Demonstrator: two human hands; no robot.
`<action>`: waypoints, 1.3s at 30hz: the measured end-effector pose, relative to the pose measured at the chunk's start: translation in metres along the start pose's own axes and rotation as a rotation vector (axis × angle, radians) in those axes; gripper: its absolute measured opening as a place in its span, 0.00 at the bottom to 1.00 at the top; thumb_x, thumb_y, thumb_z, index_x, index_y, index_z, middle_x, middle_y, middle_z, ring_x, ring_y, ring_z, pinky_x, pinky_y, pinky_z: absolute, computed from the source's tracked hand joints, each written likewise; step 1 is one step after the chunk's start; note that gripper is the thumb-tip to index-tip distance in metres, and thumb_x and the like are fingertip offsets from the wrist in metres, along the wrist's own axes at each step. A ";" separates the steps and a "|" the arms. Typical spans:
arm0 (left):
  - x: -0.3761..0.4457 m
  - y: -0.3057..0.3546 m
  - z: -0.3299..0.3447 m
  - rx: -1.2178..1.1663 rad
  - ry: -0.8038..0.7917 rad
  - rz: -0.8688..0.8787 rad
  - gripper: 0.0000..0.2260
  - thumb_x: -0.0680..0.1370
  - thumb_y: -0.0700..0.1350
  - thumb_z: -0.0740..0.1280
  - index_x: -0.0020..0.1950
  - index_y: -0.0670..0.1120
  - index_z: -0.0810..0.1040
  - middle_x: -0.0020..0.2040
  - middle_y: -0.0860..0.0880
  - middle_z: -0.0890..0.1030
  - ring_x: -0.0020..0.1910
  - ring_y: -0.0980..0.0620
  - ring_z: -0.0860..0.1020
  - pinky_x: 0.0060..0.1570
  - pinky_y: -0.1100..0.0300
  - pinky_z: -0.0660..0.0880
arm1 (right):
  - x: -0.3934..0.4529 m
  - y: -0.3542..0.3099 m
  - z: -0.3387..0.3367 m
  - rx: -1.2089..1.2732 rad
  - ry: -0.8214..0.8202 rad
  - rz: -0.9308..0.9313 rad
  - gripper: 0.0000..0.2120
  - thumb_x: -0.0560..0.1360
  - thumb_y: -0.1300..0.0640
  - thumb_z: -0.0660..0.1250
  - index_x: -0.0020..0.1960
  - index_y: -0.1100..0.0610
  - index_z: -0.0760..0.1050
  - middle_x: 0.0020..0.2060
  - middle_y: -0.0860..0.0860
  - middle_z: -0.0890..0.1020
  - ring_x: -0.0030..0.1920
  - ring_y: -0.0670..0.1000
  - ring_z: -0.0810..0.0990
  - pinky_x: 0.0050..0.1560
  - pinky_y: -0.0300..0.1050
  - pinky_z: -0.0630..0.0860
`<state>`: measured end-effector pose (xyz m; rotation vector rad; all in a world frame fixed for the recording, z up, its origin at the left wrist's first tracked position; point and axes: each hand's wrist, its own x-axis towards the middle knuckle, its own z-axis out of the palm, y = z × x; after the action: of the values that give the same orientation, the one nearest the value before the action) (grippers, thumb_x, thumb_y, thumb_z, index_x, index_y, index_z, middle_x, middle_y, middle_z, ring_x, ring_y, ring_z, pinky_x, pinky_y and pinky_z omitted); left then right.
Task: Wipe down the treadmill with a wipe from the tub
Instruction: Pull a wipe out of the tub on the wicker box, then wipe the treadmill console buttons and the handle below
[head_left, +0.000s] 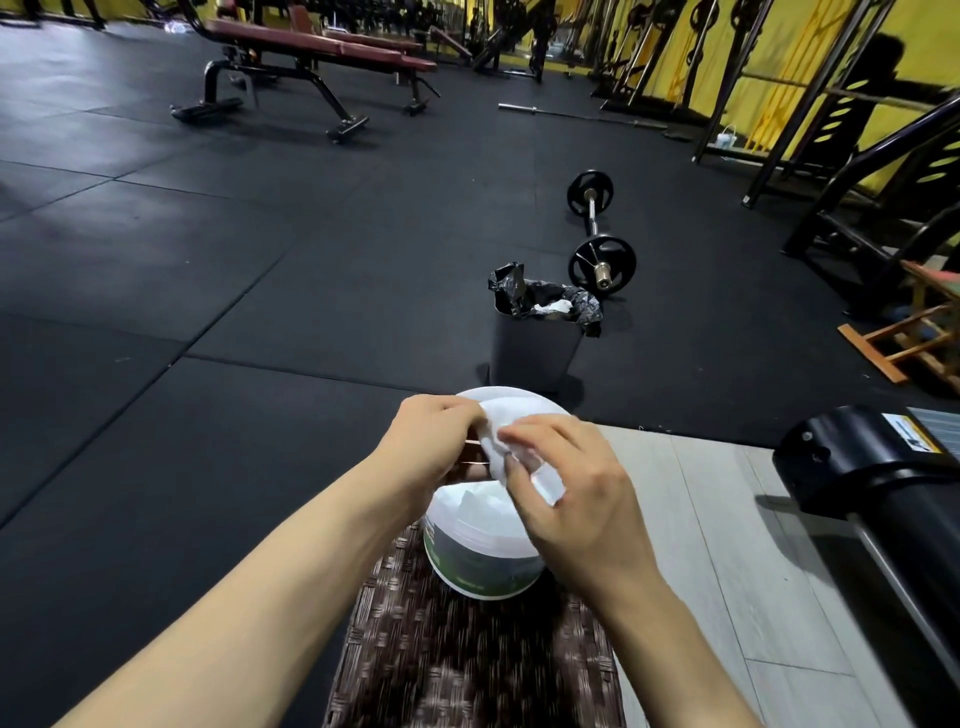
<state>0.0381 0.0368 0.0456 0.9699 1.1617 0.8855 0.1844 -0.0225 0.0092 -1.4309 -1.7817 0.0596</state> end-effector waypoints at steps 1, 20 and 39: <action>0.000 0.001 0.000 -0.058 0.006 -0.031 0.07 0.76 0.35 0.61 0.41 0.38 0.77 0.36 0.40 0.80 0.30 0.45 0.80 0.33 0.57 0.80 | -0.003 0.003 0.003 -0.002 -0.012 -0.009 0.12 0.76 0.50 0.67 0.58 0.49 0.82 0.56 0.43 0.81 0.58 0.46 0.77 0.59 0.50 0.76; -0.021 -0.012 -0.020 1.291 -0.026 0.596 0.22 0.79 0.56 0.56 0.70 0.53 0.75 0.68 0.52 0.76 0.64 0.45 0.75 0.60 0.46 0.71 | 0.004 0.008 -0.038 -0.210 0.071 0.203 0.21 0.71 0.67 0.74 0.60 0.51 0.82 0.53 0.46 0.83 0.52 0.51 0.80 0.50 0.47 0.78; -0.266 0.335 0.160 1.425 -0.533 0.889 0.19 0.77 0.53 0.58 0.65 0.51 0.78 0.67 0.47 0.78 0.68 0.41 0.75 0.68 0.43 0.67 | 0.074 -0.225 -0.480 -0.386 0.229 0.565 0.20 0.73 0.68 0.67 0.62 0.54 0.80 0.55 0.48 0.80 0.54 0.53 0.79 0.47 0.53 0.79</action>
<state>0.1263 -0.1214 0.4647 2.8178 0.7386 0.2324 0.3015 -0.2505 0.4792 -2.0941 -1.2006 -0.1574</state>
